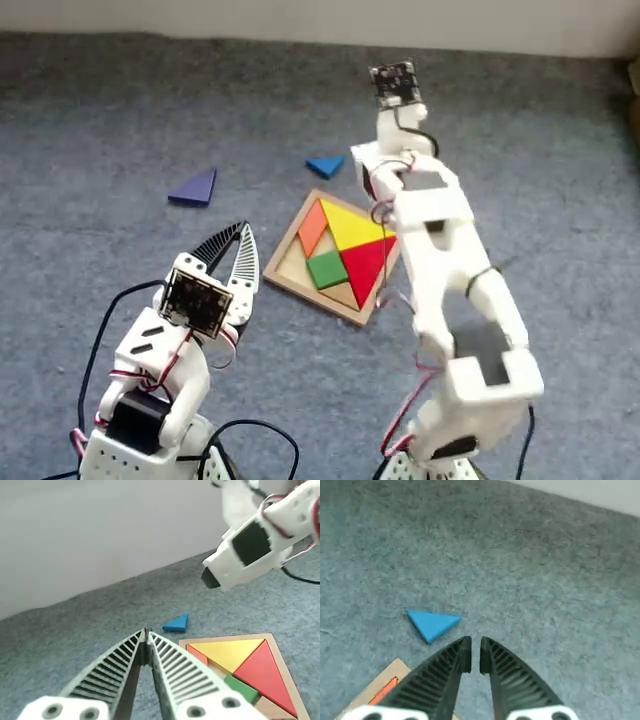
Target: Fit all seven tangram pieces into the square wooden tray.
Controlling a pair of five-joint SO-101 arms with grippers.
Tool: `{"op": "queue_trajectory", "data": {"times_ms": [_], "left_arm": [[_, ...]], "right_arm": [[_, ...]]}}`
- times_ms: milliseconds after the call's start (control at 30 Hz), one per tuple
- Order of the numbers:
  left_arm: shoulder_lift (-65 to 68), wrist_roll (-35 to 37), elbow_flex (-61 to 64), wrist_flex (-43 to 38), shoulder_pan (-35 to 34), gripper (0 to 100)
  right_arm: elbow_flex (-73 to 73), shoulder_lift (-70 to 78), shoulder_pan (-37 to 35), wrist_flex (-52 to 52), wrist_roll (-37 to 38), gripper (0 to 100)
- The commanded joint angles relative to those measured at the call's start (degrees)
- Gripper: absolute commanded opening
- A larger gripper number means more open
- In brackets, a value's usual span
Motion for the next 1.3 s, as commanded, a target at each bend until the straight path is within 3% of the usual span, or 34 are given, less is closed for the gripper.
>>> {"op": "queue_trajectory", "data": {"times_ms": [0, 500, 667, 800, 1267], "left_arm": [[-1.71, -0.62, -0.22, -1.23, -0.40, 1], [-1.71, -0.62, 0.04, -1.14, -0.31, 1], [-1.71, -0.62, 0.04, -1.14, -0.31, 1], [-1.71, -0.62, 0.13, -1.14, -0.22, 1], [-1.71, -0.70, 0.13, -1.14, -0.66, 1]], "right_arm": [[-10.95, 4.88, -1.80, -1.27, -0.35, 5.0], [-12.70, 8.84, -0.40, -1.89, 0.44, 4.2], [-13.93, 14.02, 0.31, -6.37, 11.96, 0.6], [-14.02, 14.29, -0.04, -6.55, 16.79, 0.6], [-13.76, 14.20, -0.31, -6.46, 16.88, 0.5]]}}
